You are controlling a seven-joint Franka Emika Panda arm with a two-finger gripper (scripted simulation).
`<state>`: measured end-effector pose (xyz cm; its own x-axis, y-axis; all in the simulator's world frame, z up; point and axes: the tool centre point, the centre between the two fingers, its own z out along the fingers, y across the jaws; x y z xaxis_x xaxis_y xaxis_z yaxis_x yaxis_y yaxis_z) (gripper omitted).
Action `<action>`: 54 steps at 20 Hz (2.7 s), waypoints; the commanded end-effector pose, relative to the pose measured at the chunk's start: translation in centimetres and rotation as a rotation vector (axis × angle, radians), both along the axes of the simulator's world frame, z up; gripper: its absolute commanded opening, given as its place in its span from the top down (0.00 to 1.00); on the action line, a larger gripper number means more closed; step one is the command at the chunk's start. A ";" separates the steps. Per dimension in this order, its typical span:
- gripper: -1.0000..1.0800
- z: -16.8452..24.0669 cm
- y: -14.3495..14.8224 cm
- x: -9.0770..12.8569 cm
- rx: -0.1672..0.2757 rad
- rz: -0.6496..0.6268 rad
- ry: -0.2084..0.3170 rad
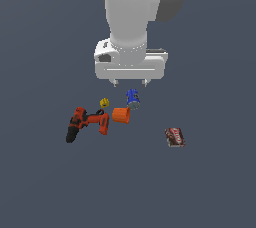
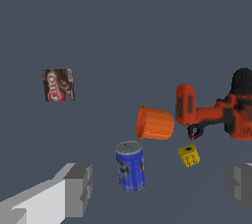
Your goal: Pick up a designated object from a clutter of objects.
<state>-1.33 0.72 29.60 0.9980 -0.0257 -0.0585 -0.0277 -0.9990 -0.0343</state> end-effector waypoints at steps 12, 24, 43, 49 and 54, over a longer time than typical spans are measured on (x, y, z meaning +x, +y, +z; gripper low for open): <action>0.04 2.0 0.4 0.8 -0.006 0.010 -0.044; 0.04 -1.4 -1.3 0.4 -0.002 -0.121 -0.040; 0.04 -16.4 -10.2 -6.4 -0.022 -0.805 -0.027; 0.04 -19.8 -12.4 -9.6 -0.042 -1.001 -0.027; 0.04 -21.5 -13.6 -11.6 -0.056 -1.108 -0.028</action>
<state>-12.40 -12.54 8.59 0.4502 -0.8929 -0.0105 -0.8929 -0.4501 -0.0061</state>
